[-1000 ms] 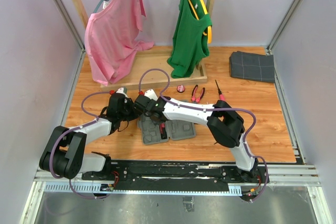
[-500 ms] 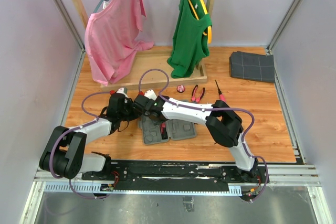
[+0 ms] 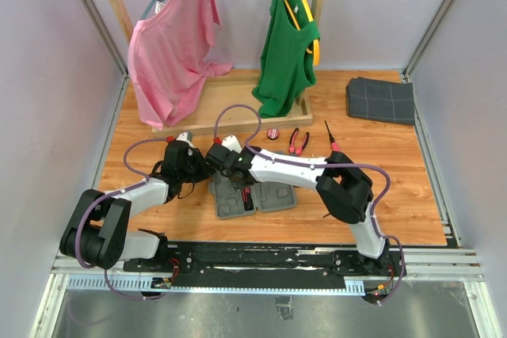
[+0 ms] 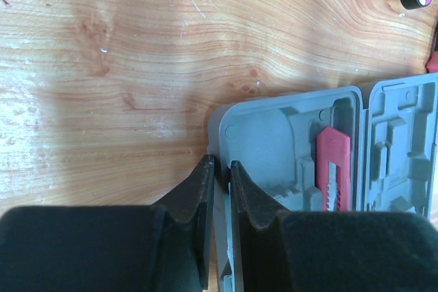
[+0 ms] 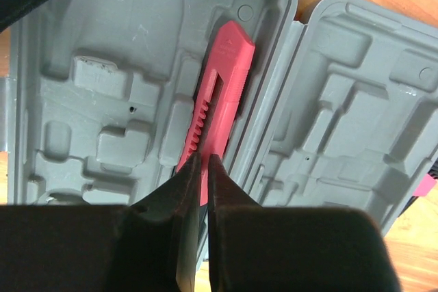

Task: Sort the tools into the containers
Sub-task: Place the utility knife in the storage box.

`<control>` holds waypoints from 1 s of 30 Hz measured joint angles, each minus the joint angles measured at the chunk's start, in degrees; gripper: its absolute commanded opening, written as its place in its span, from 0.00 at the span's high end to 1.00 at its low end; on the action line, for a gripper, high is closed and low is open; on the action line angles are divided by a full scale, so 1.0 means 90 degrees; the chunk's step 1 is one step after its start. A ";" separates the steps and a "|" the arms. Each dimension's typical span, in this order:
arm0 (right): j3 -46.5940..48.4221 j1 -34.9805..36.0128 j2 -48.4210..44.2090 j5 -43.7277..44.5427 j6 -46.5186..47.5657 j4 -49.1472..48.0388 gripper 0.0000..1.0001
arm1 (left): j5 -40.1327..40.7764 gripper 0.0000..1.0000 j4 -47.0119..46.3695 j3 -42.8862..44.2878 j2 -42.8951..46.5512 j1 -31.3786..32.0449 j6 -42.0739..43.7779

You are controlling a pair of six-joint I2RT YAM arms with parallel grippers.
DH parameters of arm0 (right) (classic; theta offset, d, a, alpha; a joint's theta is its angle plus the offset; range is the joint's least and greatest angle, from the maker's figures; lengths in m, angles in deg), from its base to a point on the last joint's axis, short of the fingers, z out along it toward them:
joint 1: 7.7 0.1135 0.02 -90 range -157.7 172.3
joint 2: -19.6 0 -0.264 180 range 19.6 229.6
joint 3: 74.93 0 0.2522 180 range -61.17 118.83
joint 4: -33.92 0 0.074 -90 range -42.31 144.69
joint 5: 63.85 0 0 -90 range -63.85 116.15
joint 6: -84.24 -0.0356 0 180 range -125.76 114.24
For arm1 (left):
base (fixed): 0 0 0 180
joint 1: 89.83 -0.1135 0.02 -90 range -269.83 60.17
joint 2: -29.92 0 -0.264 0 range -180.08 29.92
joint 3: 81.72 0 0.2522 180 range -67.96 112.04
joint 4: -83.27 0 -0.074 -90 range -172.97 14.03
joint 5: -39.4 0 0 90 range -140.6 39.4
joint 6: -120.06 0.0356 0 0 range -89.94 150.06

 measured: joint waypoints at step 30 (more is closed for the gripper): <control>-0.1394 -0.0233 -0.0532 -0.0452 -0.0510 -0.1190 0.99 | -0.0102 0.86 -0.0146 0.0000 -0.0107 0.0000 0.0002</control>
